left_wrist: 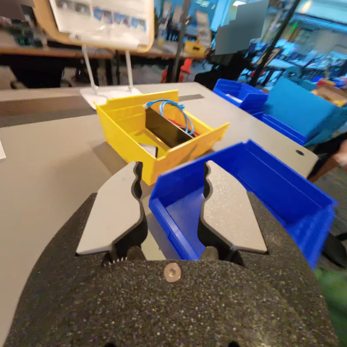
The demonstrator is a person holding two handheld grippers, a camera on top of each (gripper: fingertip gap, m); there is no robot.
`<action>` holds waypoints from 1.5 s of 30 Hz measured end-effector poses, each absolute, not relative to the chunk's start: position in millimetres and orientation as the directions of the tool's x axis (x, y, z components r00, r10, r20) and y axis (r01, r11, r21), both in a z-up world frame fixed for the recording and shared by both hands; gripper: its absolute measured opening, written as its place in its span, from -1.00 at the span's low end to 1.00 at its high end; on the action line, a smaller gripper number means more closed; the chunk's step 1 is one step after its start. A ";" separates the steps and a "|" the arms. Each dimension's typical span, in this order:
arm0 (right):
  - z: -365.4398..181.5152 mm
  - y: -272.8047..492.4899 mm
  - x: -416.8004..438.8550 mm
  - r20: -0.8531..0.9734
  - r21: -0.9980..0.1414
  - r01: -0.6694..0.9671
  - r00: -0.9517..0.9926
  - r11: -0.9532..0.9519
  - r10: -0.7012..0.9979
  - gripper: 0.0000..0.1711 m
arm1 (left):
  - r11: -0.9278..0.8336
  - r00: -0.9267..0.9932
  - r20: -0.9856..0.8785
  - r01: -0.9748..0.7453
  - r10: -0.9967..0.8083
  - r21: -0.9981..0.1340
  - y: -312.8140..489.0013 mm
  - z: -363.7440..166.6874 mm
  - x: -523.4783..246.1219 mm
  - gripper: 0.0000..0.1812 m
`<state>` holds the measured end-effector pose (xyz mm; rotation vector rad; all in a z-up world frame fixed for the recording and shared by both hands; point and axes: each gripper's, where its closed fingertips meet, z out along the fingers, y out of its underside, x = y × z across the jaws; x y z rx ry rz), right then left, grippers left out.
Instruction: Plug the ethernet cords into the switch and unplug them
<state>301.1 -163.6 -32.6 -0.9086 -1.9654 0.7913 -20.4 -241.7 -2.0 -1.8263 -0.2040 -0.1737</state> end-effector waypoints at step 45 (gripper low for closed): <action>-32.7 -114.7 323.7 0.173 -0.961 0.244 0.180 0.126 0.968 0.07 | -0.110 0.710 -0.006 0.100 0.704 -0.989 -310.3 -45.1 -60.9 0.28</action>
